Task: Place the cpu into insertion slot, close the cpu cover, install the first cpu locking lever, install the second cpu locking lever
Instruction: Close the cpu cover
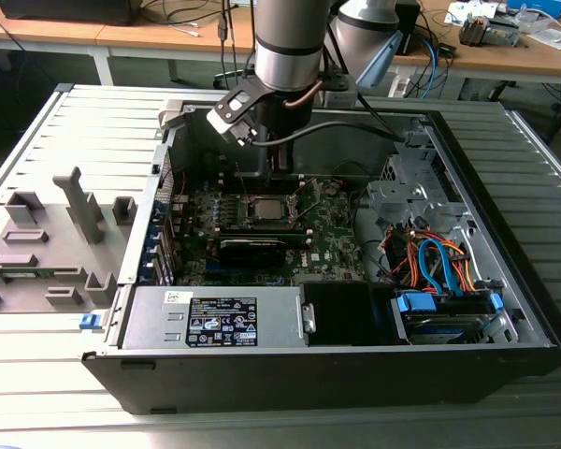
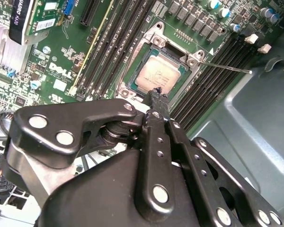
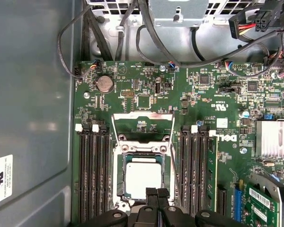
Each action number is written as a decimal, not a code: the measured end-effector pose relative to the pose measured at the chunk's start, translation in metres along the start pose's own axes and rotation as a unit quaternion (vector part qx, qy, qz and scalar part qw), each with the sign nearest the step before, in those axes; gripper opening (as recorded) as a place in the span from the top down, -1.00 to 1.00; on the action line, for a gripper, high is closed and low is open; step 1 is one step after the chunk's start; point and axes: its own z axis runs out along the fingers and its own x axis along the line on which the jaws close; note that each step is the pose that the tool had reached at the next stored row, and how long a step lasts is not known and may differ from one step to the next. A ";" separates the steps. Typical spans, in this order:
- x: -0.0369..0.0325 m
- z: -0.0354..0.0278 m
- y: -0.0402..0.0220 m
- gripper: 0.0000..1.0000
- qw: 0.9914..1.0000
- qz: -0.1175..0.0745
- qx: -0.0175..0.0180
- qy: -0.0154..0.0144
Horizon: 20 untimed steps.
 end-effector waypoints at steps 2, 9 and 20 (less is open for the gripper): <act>-0.0004 0.0000 0.0002 0.79 1.000 0.000 0.000 0.000; -0.0020 -0.0001 0.0039 0.79 1.000 0.000 0.000 0.000; -0.0027 -0.0002 0.0161 0.79 1.000 0.000 0.000 0.000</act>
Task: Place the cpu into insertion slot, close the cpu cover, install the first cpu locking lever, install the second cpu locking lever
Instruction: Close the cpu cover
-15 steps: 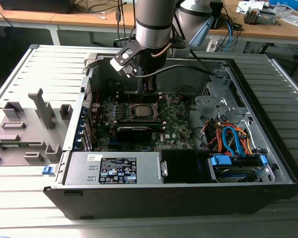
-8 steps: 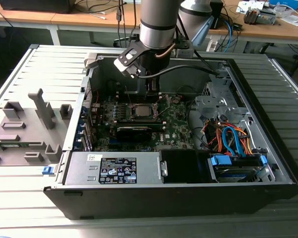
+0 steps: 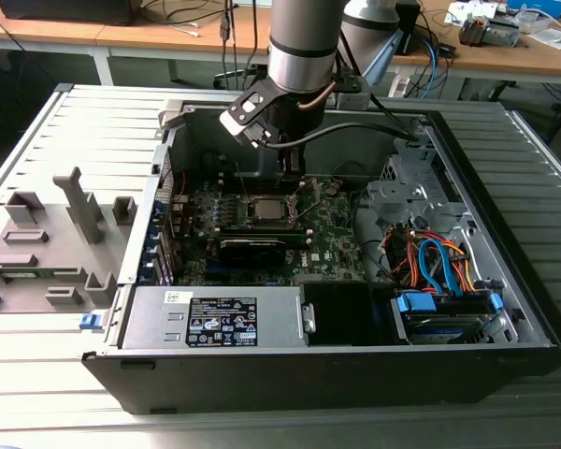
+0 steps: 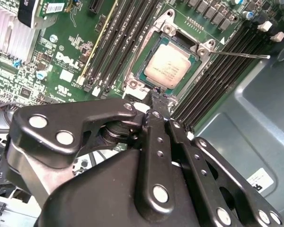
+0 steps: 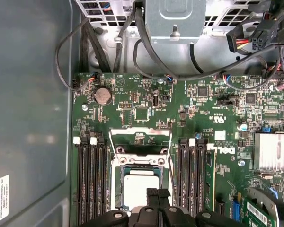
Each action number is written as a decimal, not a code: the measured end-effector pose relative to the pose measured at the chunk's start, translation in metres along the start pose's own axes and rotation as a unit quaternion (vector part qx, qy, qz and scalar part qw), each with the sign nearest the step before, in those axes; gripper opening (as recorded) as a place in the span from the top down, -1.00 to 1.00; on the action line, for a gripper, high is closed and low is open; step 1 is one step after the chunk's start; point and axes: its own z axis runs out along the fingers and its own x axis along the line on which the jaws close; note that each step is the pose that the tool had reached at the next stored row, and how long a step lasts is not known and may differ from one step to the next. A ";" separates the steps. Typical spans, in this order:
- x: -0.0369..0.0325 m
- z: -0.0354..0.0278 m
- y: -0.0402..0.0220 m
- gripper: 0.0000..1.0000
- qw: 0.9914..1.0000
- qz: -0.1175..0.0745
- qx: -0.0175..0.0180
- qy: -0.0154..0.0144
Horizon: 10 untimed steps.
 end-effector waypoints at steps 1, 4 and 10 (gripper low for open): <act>0.0000 0.0000 0.0006 0.79 1.000 0.000 0.000 0.000; -0.0002 0.0000 0.0029 0.79 1.000 0.000 0.000 0.000; -0.0005 -0.0001 0.0068 0.79 1.000 0.000 0.000 0.000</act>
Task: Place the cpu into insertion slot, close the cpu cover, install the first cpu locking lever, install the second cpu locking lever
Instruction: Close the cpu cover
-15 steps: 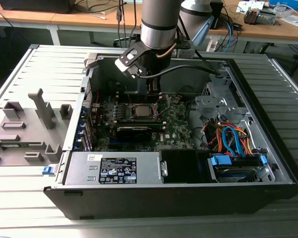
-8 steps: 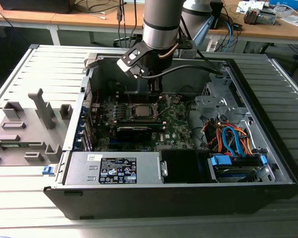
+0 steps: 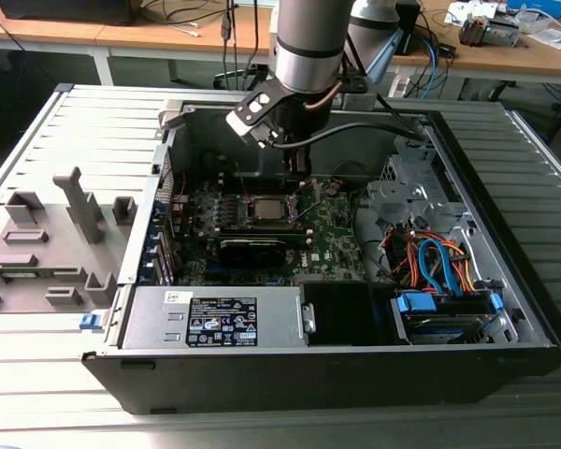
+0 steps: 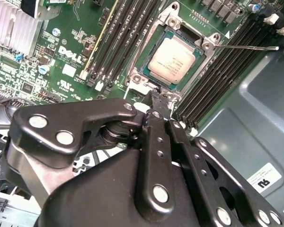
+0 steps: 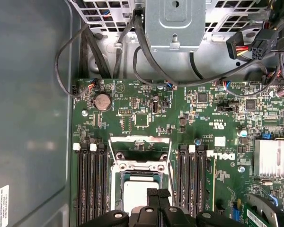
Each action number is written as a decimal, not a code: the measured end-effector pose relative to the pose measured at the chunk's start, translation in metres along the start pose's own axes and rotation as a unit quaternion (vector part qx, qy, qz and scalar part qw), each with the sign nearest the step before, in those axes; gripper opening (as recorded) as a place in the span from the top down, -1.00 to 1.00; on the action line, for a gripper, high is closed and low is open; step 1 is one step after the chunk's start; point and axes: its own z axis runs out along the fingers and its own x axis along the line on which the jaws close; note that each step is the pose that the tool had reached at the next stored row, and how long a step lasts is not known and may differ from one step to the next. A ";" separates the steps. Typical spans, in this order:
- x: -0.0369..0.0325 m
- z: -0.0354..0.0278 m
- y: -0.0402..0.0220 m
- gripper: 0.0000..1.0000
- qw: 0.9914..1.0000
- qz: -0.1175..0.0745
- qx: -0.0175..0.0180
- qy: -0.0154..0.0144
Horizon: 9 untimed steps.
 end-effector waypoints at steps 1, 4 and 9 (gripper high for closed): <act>-0.0001 0.0000 0.0007 0.79 1.000 0.000 0.000 0.000; -0.0002 0.0000 0.0017 0.79 1.000 0.000 0.000 0.000; -0.0005 -0.0001 0.0045 0.79 1.000 0.000 0.000 0.000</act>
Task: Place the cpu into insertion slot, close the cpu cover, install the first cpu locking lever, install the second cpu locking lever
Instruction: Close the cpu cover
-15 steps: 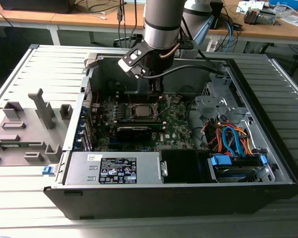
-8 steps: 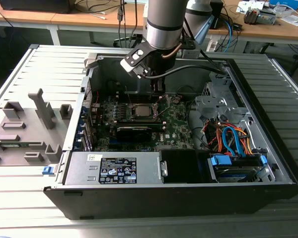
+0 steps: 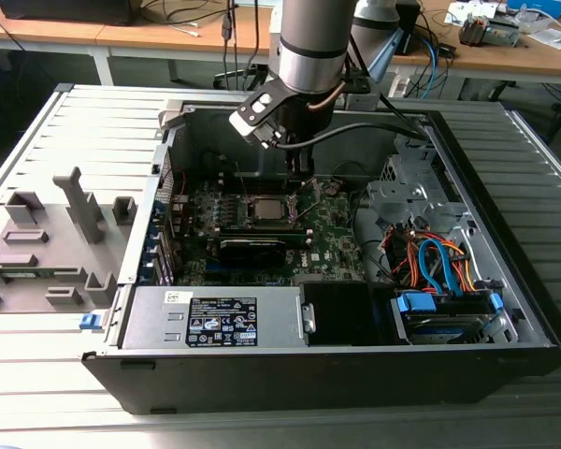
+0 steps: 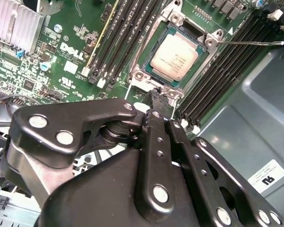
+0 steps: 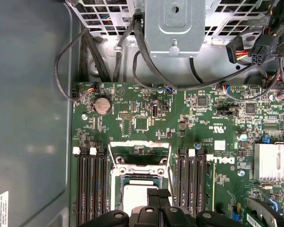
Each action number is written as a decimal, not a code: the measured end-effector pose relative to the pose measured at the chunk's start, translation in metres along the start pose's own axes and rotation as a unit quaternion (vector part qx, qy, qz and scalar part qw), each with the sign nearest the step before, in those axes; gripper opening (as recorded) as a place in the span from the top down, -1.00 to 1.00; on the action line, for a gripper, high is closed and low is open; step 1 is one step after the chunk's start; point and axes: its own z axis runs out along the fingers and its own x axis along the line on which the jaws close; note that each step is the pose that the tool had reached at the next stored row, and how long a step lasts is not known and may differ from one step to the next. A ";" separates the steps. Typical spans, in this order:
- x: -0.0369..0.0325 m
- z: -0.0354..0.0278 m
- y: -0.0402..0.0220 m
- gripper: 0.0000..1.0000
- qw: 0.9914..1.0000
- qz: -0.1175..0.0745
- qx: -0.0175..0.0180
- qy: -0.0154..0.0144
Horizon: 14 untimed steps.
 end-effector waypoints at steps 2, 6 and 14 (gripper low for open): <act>-0.0002 0.0000 0.0008 0.79 1.000 0.000 0.000 0.000; -0.0004 -0.0001 0.0022 0.79 1.000 0.000 0.000 0.000; -0.0010 -0.0001 0.0052 0.79 1.000 0.000 0.000 0.000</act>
